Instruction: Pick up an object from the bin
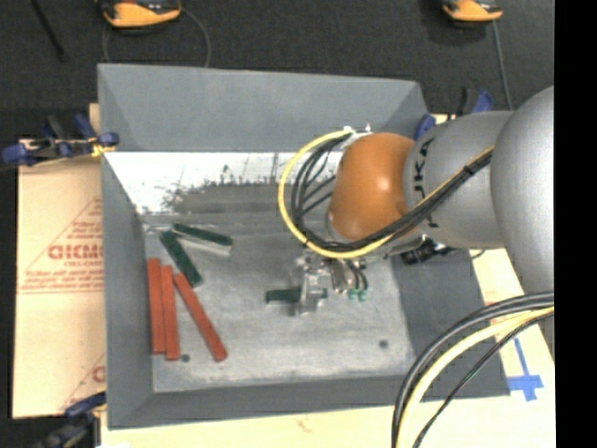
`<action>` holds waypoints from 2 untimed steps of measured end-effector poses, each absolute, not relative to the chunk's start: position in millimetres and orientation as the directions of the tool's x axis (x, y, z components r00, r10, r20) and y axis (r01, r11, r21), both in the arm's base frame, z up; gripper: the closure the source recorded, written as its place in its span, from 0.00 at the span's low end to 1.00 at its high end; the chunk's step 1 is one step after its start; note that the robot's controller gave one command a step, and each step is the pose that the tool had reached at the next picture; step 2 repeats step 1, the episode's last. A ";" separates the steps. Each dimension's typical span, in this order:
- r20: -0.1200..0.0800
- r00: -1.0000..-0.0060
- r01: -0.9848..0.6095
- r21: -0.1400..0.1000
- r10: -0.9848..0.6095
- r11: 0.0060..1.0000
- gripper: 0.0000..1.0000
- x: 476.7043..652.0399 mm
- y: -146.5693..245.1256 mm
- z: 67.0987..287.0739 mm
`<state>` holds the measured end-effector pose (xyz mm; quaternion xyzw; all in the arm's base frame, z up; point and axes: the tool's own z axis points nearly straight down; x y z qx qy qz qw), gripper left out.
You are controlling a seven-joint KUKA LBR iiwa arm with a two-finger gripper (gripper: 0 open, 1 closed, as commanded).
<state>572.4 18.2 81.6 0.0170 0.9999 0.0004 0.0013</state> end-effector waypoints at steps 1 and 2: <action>-0.011 -0.996 0.091 0.001 0.091 0.996 1.00 571.2 12.6 228.6; -0.011 -0.996 0.091 0.001 0.091 0.996 1.00 571.2 12.6 228.6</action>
Offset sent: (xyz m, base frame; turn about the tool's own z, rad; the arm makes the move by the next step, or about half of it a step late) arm -0.0036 -0.0045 0.1412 0.0591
